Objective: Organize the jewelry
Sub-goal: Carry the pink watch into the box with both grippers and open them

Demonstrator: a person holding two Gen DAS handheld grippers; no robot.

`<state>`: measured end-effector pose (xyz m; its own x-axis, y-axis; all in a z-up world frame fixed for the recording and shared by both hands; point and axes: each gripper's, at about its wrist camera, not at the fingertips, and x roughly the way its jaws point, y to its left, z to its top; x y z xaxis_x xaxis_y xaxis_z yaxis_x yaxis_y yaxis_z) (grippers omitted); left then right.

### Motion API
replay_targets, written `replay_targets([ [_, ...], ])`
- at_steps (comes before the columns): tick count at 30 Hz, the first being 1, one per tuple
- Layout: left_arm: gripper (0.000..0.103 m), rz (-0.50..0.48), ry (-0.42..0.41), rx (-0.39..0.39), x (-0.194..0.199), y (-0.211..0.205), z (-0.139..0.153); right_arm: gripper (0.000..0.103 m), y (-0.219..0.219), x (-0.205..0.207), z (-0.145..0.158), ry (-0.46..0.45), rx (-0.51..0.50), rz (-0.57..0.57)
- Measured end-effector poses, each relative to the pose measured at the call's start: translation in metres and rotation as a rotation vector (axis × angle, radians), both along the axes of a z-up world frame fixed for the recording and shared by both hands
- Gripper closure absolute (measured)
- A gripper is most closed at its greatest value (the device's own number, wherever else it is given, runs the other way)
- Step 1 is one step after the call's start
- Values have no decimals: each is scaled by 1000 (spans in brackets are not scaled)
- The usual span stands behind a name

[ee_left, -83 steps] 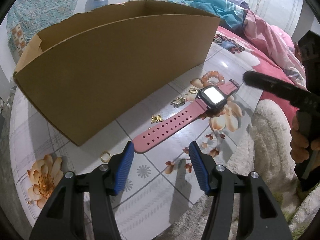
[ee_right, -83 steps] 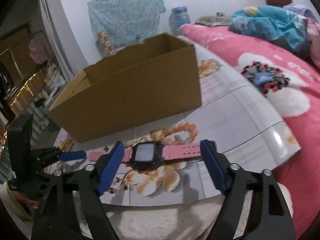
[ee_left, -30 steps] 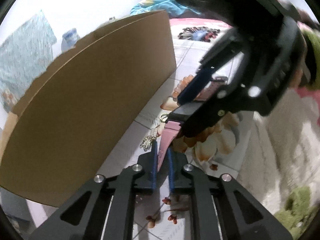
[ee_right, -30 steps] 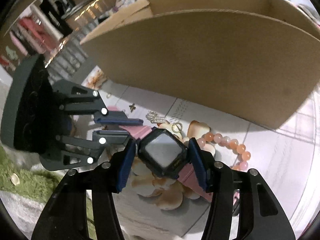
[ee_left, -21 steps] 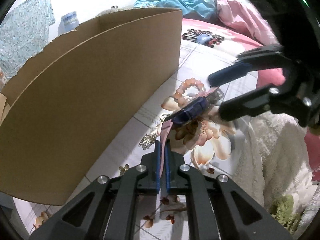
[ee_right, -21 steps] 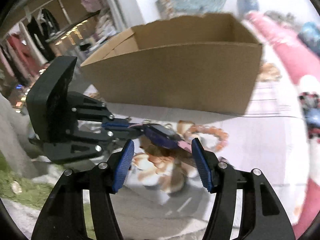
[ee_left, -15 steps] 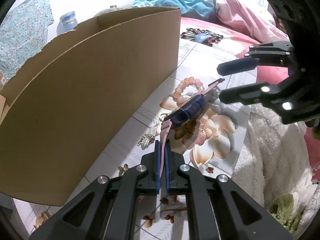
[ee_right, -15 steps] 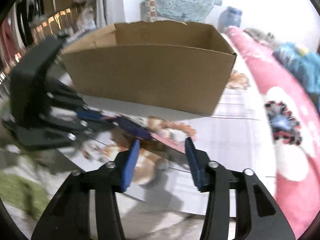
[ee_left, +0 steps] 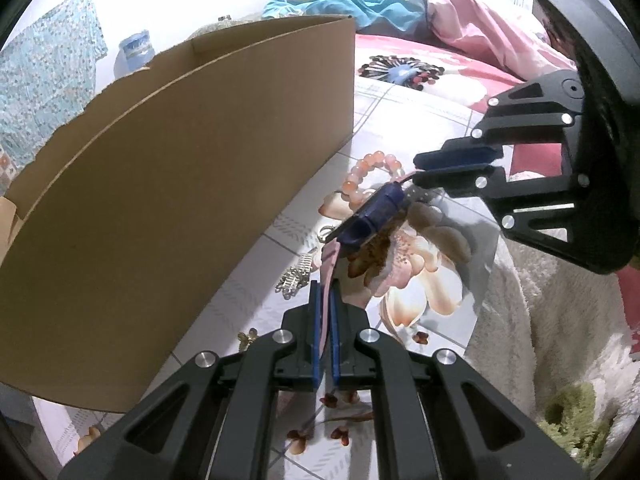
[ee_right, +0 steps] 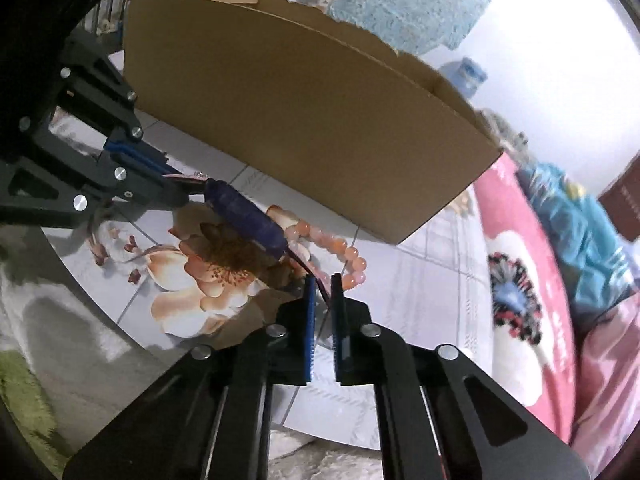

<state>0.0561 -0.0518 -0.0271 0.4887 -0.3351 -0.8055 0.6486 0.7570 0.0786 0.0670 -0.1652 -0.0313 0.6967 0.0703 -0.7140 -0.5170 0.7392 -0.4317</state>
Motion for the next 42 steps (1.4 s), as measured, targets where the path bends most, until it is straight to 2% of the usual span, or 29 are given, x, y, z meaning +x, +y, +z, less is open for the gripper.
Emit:
replay_targets([
  [4,100,-8,-28,-19,-5,1,6,102,0,-7,9,-89,5,-33],
  [11,100,-18,-74,-49,-14,3,27,102,-8,-5,25,-131,75,-100],
  [16,100,-27,-107,-120,-20,12,62,102,-11,-18,67,-161,187,-127],
  [21,100,-22,-142,-191,-11,28,108,102,-8,-14,109,-191,251,-108],
  [24,100,-12,-141,-209,8,38,134,102,-3,7,133,-139,297,-91],
  [28,100,39,-42,-235,50,54,149,102,1,66,147,35,380,-100],
  [31,100,97,66,-247,93,64,146,102,15,109,144,149,387,-104],
  [35,100,178,261,-270,150,77,122,102,36,160,128,268,338,-119],
  [36,100,195,293,-259,160,78,115,102,42,178,119,322,317,-123],
  [40,100,254,408,-230,196,85,89,102,62,216,90,432,220,-133],
  [42,100,283,461,-216,211,86,77,102,71,230,80,459,165,-136],
])
